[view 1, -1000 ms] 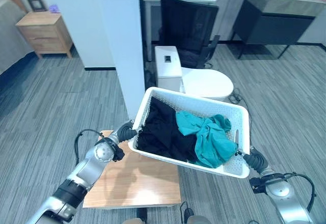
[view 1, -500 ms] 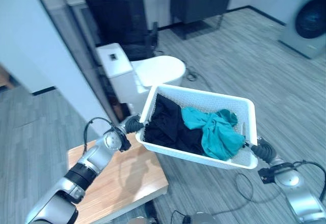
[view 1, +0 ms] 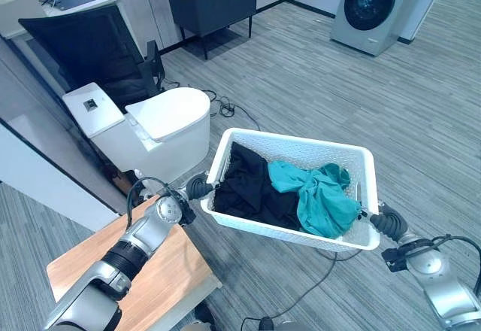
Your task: Grab the laundry basket,head to the washer,open it,put in the laundry and shut it.
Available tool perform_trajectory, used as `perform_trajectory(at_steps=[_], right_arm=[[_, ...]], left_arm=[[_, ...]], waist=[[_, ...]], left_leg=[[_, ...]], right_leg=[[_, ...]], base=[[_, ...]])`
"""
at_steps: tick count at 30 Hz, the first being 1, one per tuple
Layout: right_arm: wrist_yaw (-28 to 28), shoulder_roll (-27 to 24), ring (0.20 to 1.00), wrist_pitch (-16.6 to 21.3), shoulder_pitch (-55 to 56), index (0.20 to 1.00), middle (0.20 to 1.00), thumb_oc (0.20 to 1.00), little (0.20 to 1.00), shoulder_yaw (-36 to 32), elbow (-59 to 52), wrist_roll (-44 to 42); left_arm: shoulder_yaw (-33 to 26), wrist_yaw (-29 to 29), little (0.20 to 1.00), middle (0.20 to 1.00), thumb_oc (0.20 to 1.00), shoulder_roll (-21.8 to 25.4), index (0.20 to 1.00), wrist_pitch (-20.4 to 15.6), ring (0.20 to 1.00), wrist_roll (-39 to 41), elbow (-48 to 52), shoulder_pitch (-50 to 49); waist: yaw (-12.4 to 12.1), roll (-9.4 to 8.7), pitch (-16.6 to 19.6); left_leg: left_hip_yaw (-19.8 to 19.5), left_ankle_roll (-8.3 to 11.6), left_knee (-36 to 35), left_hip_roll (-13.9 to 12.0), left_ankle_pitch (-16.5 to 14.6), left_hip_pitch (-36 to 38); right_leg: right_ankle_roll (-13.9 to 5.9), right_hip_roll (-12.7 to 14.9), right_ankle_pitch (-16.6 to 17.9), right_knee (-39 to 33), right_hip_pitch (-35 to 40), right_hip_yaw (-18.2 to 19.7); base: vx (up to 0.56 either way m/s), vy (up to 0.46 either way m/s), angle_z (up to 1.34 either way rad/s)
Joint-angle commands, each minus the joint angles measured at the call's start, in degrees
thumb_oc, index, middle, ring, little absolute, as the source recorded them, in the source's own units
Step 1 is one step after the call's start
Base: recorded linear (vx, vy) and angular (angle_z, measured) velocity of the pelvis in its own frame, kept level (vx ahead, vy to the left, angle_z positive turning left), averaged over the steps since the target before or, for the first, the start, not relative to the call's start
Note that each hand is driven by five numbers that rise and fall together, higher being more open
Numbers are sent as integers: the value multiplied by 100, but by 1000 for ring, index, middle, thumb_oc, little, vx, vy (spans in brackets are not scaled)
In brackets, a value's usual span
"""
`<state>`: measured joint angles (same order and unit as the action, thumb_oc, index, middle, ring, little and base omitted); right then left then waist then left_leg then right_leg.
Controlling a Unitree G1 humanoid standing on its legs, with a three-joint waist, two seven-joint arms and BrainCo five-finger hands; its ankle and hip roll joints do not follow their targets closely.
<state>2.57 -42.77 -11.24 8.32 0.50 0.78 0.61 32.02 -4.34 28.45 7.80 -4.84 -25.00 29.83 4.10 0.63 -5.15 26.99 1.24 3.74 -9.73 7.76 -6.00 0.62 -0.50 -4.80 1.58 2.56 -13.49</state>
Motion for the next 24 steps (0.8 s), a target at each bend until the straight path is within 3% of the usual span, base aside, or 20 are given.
perform_trajectory(at_steps=[1, 5, 10, 11, 13, 15, 18, 24], right_arm=[[-64, -193, 200, 744, -961, 200, 200, 200, 200, -147, -938, -446], [-110, -419, 200, 715, -1051, 200, 200, 200, 200, -199, -890, -648], [-153, -670, 200, 718, -1190, 200, 200, 200, 200, -232, -874, -857], [-173, -705, 200, 717, -1325, 200, 200, 200, 200, -169, -847, -877], [-200, -648, 200, 716, -1452, 200, 200, 200, 200, -89, -824, -874], [-168, -527, 200, 666, -1584, 200, 200, 200, 200, 16, -804, -752], [-145, -372, 200, 639, -1636, 200, 200, 200, 200, 99, -819, -689], [-239, -101, 200, 607, -2128, 200, 200, 200, 200, 523, -531, -537]], left_arm=[[384, 259, 200, 200, 200, -775, 200, -821, 200, 151, -116, 1552], [572, 352, 200, 200, 200, -923, 200, -795, 200, 235, -505, 1990], [712, 401, 200, 200, 200, -938, 200, -805, 200, 332, -660, 2355], [684, 436, 200, 200, 200, -888, 200, -816, 200, 379, -680, 2390], [640, 447, 200, 200, 200, -793, 200, -845, 200, 454, -587, 2384], [579, 482, 200, 200, 200, -733, 200, -809, 200, 469, -584, 2398], [512, 534, 200, 200, 200, -672, 200, -787, 200, 453, -559, 2337], [517, 602, 200, 200, 200, -521, 200, -824, 200, 487, -681, 2171]], waist=[[-26, -55, 28], [36, -29, -39], [28, -125, -217], [-28, -138, -308], [-171, -201, -431], [-188, -202, -425], [-157, -147, -354], [-145, -39, -78]], left_leg=[[-109, 292, -495, 385, -155, -253], [-449, 332, -619, 410, -8, -276], [-1070, 339, -61, 488, -227, -483], [-1322, 277, 132, 564, -248, -631], [-2094, 255, 530, 969, -548, -862], [-2451, 197, 603, 1179, -711, -869], [-2479, 91, 488, 1215, -765, -752], [-1965, -28, -65, 1179, -716, -272]], right_leg=[[-622, 142, -568, -436, 753, -82], [-531, 52, -517, -444, 729, -10], [-431, 57, -492, -387, 723, 116], [-406, 63, -420, -360, 644, 96], [-386, 111, -391, -294, 588, 227], [-406, 106, -418, -283, 598, 333], [-451, 117, -418, -257, 624, 442], [-580, 299, -351, -303, 551, 792]], base=[[-98, -60, -4], [-53, -73, 1], [-31, -58, 14], [-90, -45, 2], [-34, -39, -5], [110, 9, -29], [146, 54, -40], [119, 88, -70]])
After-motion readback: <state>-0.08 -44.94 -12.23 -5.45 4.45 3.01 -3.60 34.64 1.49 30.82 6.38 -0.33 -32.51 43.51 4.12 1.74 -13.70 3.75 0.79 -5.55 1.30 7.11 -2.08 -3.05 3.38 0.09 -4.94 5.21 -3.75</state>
